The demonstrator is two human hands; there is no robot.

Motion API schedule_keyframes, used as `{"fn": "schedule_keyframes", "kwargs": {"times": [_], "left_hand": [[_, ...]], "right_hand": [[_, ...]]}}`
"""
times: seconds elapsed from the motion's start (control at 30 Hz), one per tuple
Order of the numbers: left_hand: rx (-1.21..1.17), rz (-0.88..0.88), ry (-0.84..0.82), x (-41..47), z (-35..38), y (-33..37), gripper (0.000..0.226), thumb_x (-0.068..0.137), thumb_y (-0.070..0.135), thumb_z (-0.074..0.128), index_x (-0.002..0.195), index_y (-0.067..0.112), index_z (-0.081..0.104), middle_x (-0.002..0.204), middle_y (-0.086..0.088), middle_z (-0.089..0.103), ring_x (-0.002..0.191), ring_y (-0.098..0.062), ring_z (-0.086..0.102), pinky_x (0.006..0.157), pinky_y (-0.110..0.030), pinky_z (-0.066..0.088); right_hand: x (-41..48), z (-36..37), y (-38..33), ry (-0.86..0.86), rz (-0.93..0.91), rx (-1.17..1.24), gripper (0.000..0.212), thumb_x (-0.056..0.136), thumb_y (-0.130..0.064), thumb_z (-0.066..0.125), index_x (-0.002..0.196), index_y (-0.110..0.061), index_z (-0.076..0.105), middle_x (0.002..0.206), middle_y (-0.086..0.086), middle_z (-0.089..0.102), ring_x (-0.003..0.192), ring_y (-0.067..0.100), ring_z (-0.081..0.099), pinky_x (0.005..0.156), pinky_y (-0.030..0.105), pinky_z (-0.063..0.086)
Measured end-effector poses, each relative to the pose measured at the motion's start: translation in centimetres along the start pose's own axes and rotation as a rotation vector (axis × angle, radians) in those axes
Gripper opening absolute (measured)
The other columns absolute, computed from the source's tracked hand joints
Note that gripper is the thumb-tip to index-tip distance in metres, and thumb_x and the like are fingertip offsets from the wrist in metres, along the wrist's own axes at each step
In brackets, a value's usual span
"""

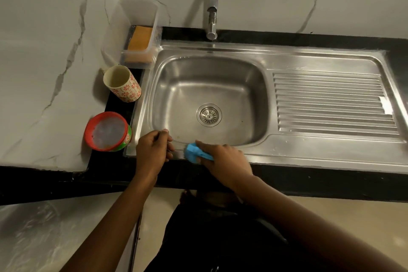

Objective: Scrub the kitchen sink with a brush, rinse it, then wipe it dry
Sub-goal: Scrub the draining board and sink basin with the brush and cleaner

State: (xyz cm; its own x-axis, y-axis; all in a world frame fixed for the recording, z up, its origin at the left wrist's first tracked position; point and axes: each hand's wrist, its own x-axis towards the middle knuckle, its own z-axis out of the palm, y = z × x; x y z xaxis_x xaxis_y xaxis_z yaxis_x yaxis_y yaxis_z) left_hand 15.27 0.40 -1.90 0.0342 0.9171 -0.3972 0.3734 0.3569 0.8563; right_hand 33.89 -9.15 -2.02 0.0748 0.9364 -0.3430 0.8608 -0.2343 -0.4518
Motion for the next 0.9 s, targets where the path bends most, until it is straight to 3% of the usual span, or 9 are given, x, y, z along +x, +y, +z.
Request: {"fn": "schedule_keyframes", "kwargs": {"times": [0.17, 0.33, 0.47, 0.57, 0.67, 0.73, 0.83, 0.9], "left_hand": [[-0.010, -0.016, -0.022, 0.2, 0.9, 0.1, 0.031, 0.105, 0.026, 0.056, 0.084, 0.007, 0.070, 0.067, -0.010, 0.070, 0.054, -0.018, 0.062, 0.057, -0.033, 0.051], [0.000, 0.001, -0.057, -0.4, 1.7, 0.1, 0.034, 0.106, 0.028, 0.056, 0.084, 0.006, 0.070, 0.064, -0.007, 0.070, 0.055, -0.020, 0.062, 0.055, -0.032, 0.052], [0.023, 0.010, -0.089, -0.7, 2.3, 0.2, 0.034, 0.106, 0.028, 0.055, 0.085, 0.005, 0.069, 0.064, -0.008, 0.070, 0.054, -0.020, 0.062, 0.056, -0.033, 0.051], [0.041, 0.024, -0.085, -0.8, 2.5, 0.3, 0.033, 0.106, 0.028, 0.056, 0.084, 0.007, 0.070, 0.065, -0.009, 0.070, 0.054, -0.020, 0.062, 0.057, -0.033, 0.051], [0.041, 0.038, -0.089, -0.8, 2.8, 0.5, 0.033, 0.106, 0.027, 0.056, 0.084, 0.007, 0.070, 0.065, -0.008, 0.070, 0.055, -0.019, 0.063, 0.057, -0.032, 0.052], [0.037, 0.040, -0.095, -0.8, 2.9, 0.6, 0.033, 0.106, 0.027, 0.056, 0.084, 0.007, 0.070, 0.064, -0.008, 0.070, 0.054, -0.019, 0.063, 0.056, -0.032, 0.051], [0.037, 0.039, -0.108, -1.1, 3.3, 0.7, 0.033, 0.106, 0.025, 0.056, 0.083, 0.006, 0.070, 0.063, -0.007, 0.070, 0.053, -0.019, 0.062, 0.055, -0.032, 0.051], [0.033, 0.041, -0.116, -1.3, 3.5, 0.7, 0.033, 0.106, 0.025, 0.056, 0.083, 0.006, 0.070, 0.064, -0.008, 0.070, 0.053, -0.019, 0.061, 0.054, -0.032, 0.051]], "right_hand": [[-6.3, -1.8, 7.3, -0.047, 0.105, -0.024, 0.059, 0.100, -0.063, 0.051, 0.154, -0.061, 0.027, 0.130, -0.004, 0.070, 0.110, 0.017, 0.068, 0.091, 0.035, 0.055], [-7.8, -3.1, 9.4, 0.070, 0.251, 0.042, 0.056, 0.099, -0.064, 0.053, 0.152, -0.057, 0.037, 0.117, -0.008, 0.072, 0.087, 0.005, 0.062, 0.070, 0.022, 0.047], [-4.2, -1.9, 5.8, 0.082, 0.255, 0.034, 0.056, 0.101, -0.061, 0.053, 0.154, -0.053, 0.038, 0.122, 0.001, 0.072, 0.102, 0.022, 0.069, 0.083, 0.037, 0.056], [-2.1, -0.9, 2.6, 0.042, 0.137, 0.004, 0.056, 0.104, -0.054, 0.053, 0.157, -0.047, 0.037, 0.129, 0.002, 0.069, 0.108, 0.024, 0.067, 0.081, 0.034, 0.048], [-2.9, -1.2, 3.6, 0.039, 0.123, -0.009, 0.057, 0.104, -0.055, 0.052, 0.157, -0.049, 0.034, 0.129, 0.001, 0.069, 0.108, 0.022, 0.067, 0.086, 0.035, 0.052], [-4.3, -2.3, 6.5, 0.068, 0.213, -0.020, 0.055, 0.100, -0.061, 0.053, 0.153, -0.054, 0.038, 0.123, 0.001, 0.071, 0.106, 0.023, 0.068, 0.082, 0.036, 0.053], [-6.7, -4.0, 10.5, 0.105, 0.332, 0.019, 0.054, 0.099, -0.062, 0.055, 0.151, -0.052, 0.044, 0.108, -0.005, 0.069, 0.084, 0.010, 0.064, 0.062, 0.024, 0.044], [-7.2, -4.3, 11.5, 0.127, 0.363, 0.056, 0.057, 0.099, -0.061, 0.057, 0.152, -0.046, 0.045, 0.113, -0.005, 0.071, 0.081, 0.005, 0.060, 0.062, 0.022, 0.045]]}}
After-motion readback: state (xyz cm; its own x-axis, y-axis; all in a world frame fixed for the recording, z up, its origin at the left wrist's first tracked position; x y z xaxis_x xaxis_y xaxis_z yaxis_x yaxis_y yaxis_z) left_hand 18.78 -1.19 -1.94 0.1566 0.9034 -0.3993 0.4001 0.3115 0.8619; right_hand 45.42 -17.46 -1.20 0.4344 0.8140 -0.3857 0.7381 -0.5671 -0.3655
